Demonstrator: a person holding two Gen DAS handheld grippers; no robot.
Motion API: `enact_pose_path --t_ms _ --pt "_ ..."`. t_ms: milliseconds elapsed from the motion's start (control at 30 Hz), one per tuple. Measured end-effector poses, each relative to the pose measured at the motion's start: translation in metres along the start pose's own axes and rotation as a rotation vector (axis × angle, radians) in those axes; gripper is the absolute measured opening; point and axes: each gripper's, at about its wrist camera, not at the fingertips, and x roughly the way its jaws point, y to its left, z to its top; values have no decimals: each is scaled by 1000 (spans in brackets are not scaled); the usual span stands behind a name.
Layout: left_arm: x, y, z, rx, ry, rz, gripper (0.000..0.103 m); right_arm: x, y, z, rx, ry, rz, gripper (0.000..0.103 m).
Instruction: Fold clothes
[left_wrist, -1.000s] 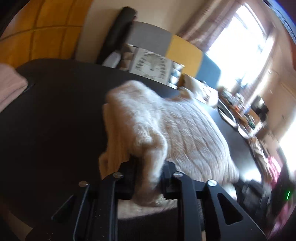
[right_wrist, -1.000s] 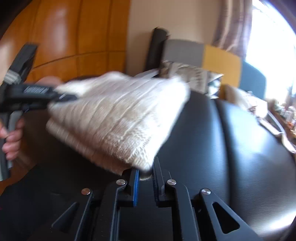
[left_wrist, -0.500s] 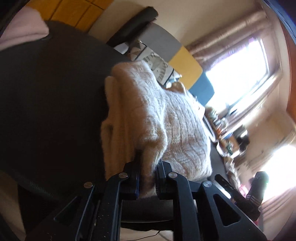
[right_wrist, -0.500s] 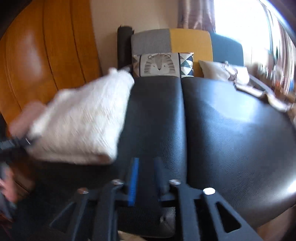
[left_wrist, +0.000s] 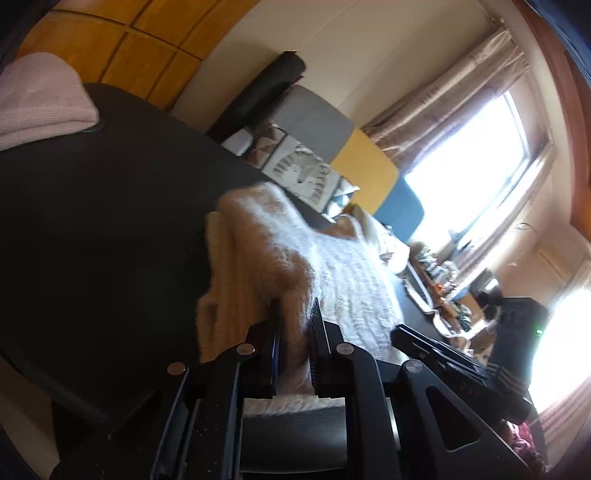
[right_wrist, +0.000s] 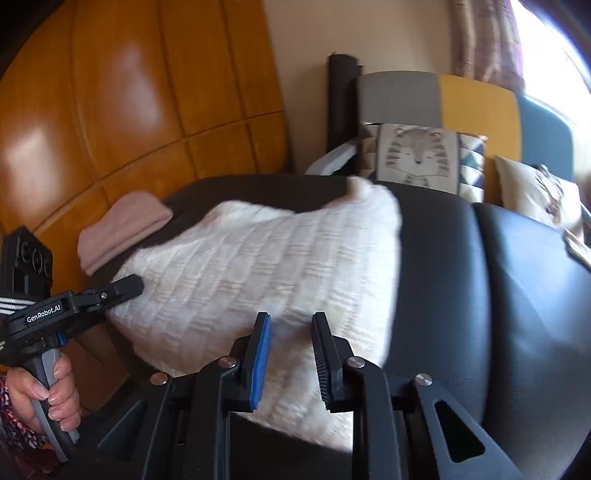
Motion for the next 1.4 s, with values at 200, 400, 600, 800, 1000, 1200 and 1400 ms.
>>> enact_pose_path --t_ms 200,400,600,800,1000,1200,1400 --pt "10 22 -10 -4 15 103 16 33 48 -28 -219 129 -35 23" --pt "0 25 -10 -8 -16 110 20 28 53 -38 -234 55 -59 23" --pt "-24 25 -4 -78 -93 125 28 -20 27 -8 -155 -112 -17 24" --pt "-47 25 3 -143 -170 141 28 -10 -32 26 52 -81 -25 26" --pt "-38 -43 28 164 -214 110 28 22 -61 43 166 -20 5 26" --pt "34 -92 52 432 -87 104 41 57 -44 55 84 46 -3 29" --pt "92 -58 76 337 45 250 41 77 -36 48 -7 73 8 29"
